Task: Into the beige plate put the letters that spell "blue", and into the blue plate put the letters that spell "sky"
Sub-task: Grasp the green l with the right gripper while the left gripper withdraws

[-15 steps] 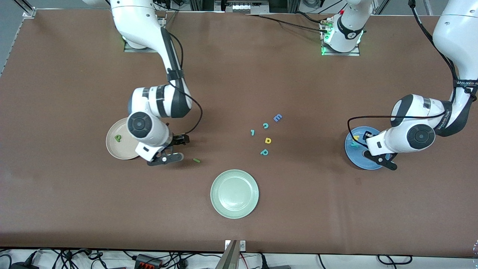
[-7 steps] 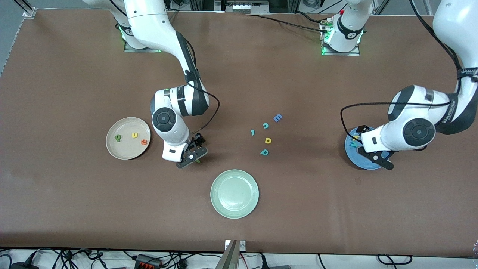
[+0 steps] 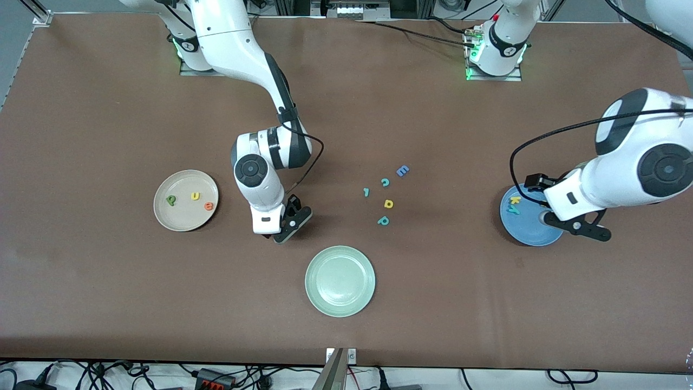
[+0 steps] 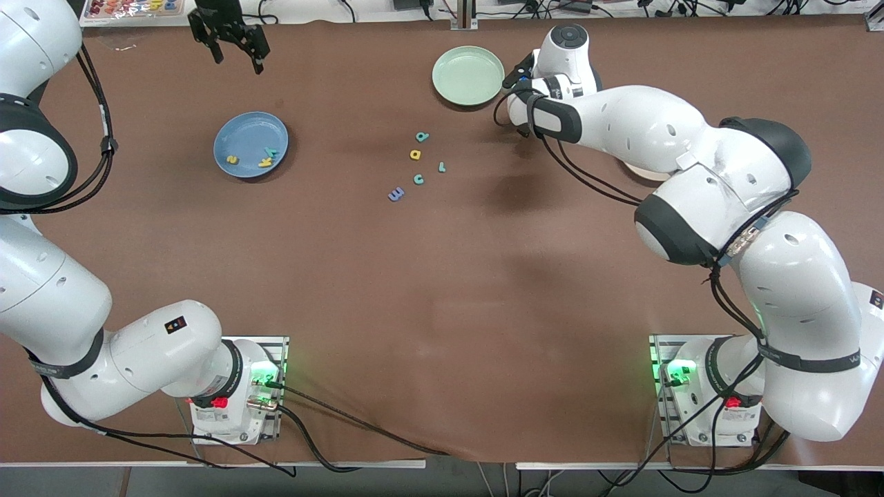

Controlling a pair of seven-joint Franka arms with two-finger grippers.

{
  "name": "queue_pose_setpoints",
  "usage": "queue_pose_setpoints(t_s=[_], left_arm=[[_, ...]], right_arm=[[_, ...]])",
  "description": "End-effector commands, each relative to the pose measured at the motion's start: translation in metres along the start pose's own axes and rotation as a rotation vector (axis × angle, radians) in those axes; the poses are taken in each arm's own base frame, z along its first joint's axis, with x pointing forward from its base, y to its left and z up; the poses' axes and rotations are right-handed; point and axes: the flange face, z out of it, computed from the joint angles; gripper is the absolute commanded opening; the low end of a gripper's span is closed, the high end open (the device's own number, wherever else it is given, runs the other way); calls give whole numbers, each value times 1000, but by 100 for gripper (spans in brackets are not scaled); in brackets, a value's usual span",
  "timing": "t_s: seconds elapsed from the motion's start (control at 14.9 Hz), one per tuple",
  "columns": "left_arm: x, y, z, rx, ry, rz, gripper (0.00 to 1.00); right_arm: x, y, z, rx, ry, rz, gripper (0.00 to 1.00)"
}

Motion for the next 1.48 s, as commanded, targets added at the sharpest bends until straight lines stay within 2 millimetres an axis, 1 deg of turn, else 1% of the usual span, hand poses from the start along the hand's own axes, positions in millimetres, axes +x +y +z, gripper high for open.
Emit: queue_pose_setpoints(t_s=[0.0,0.07,0.13,0.2,0.27,0.34,0.4,0.47,0.54,0.6,0.67,0.74,0.81,0.94,1.01,1.21,1.34,1.41], left_arm=[[-9,10,-37,7,8,-33,100],[-17,18,-54,38,31,-41,100],[-21,25,-62,44,36,-52,100],[-28,25,-70,31,41,-87,100],[-35,19,-76,-14,42,-129,100],[-37,16,-76,-55,37,-152,100],[-43,8,-80,-71,44,-175,100],[-51,6,-93,-65,90,-196,100],[-61,2,-95,-53,119,-222,100],[-77,-4,-101,-68,158,-253,100],[-86,-9,-99,-106,179,-276,100],[-93,-18,-101,-136,210,-302,100],[-101,-22,-105,-149,252,-318,100],[-115,-16,-116,-138,324,-314,100],[-121,-15,-117,-135,330,-313,100],[-131,-16,-114,-125,324,-281,100],[-131,-18,-114,-112,328,-212,100],[-132,-21,-114,-111,326,-211,100]], right_arm=[[5,6,-1,-21,33,-29,69],[5,7,0,-26,34,-29,69],[4,7,3,-27,33,-28,69],[3,7,5,-28,30,-28,69],[3,7,6,-26,29,-26,66],[3,8,6,-26,30,-21,63],[2,8,8,-24,28,-19,58],[2,8,8,-24,28,-19,52],[1,11,8,-24,28,-14,50],[1,12,8,-25,29,-11,42],[2,11,8,-24,29,-9,38],[4,12,6,-24,35,-7,35],[4,12,6,-25,37,-11,35],[3,11,9,-25,33,-8,32],[4,11,8,-25,34,-8,32],[3,12,9,-25,32,-7,29],[4,12,9,-25,34,-7,29],[4,12,10,-26,32,-7,27]])
